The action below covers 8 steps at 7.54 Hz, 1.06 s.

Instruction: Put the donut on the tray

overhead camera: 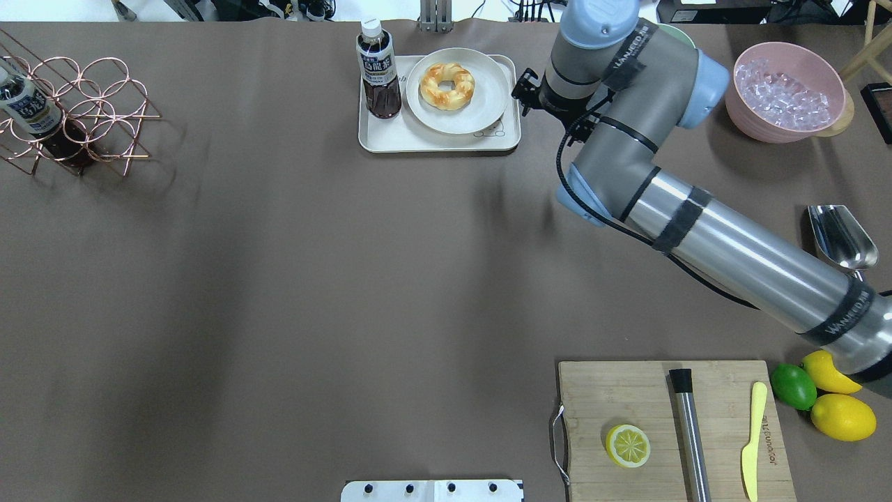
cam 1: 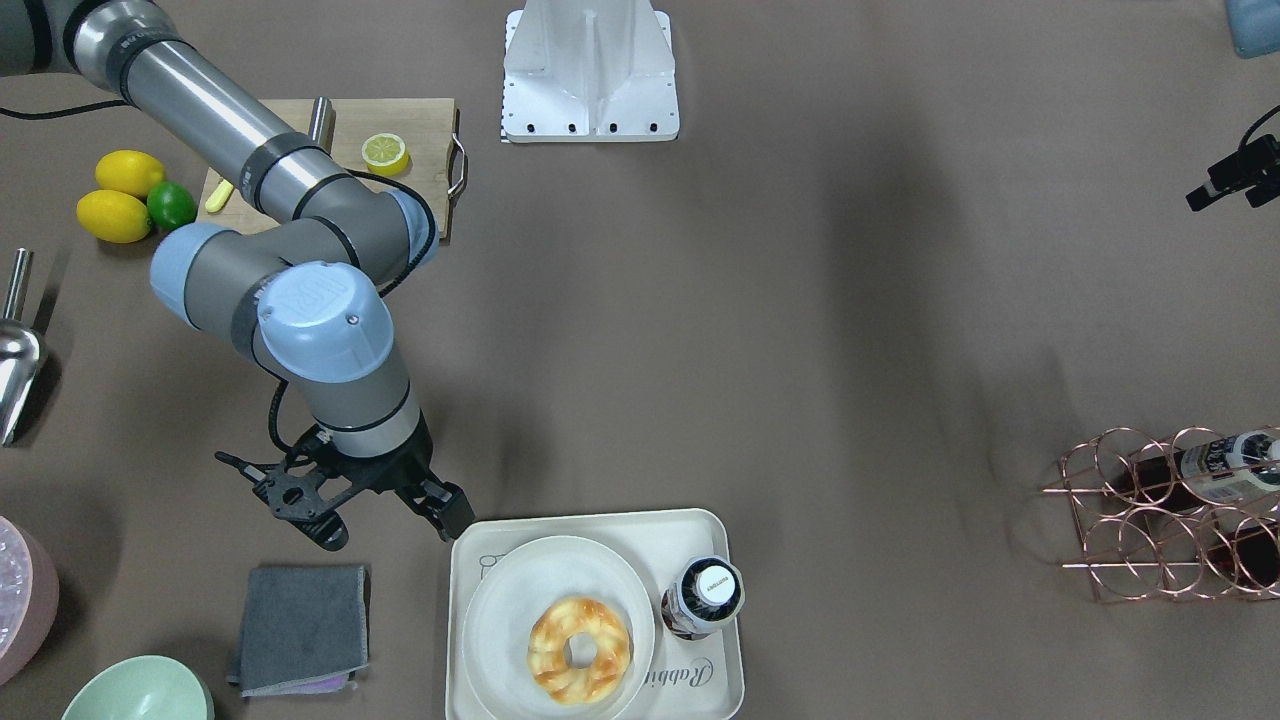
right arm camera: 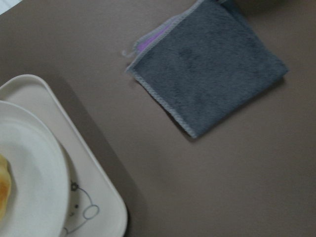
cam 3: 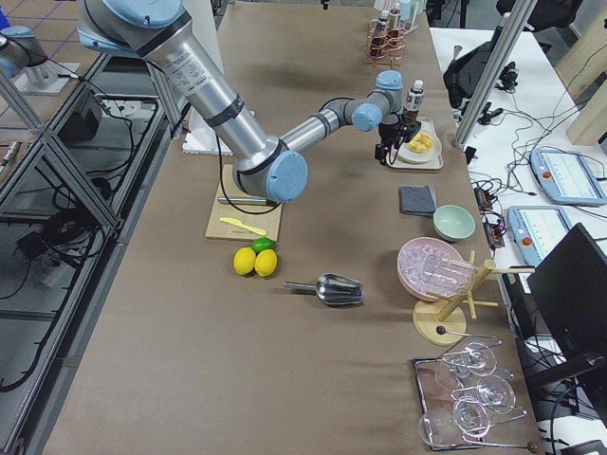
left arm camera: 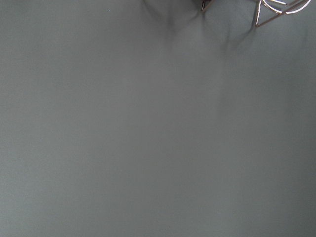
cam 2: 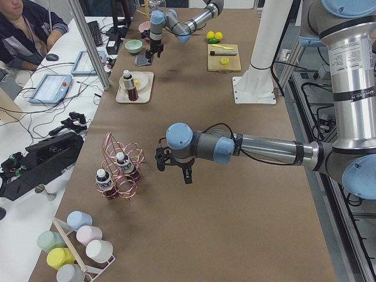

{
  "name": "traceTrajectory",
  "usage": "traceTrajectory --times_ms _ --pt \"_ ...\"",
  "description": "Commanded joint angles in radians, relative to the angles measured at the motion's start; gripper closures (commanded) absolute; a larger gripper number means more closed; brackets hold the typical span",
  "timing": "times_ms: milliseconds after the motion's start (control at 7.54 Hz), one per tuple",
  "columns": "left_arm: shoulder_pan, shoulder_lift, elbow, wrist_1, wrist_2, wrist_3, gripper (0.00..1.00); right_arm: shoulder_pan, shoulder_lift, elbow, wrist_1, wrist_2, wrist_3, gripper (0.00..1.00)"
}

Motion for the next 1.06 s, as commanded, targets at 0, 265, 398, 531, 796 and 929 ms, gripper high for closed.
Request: traceTrajectory --times_ms 0,265,398,531,796,929 --pt "0.002 0.001 0.007 0.003 -0.002 0.0 0.02 0.057 -0.257 0.352 -0.144 0.078 -0.196 0.0" --pt "0.003 0.001 0.01 0.006 -0.002 0.0 0.02 0.162 -0.481 0.505 -0.145 0.154 -0.442 0.0" --pt "0.005 0.001 0.011 0.008 -0.002 0.0 0.02 0.214 -0.561 0.536 -0.143 0.184 -0.564 0.0" --pt "0.006 0.004 0.01 0.008 -0.002 0.0 0.02 0.277 -0.633 0.554 -0.143 0.226 -0.695 0.0" --pt "0.009 0.005 0.01 0.008 -0.002 0.0 0.02 0.416 -0.774 0.559 -0.137 0.286 -1.008 0.0" --pt "0.011 0.007 0.008 0.006 -0.002 0.0 0.02 0.476 -0.828 0.554 -0.139 0.312 -1.139 0.0"
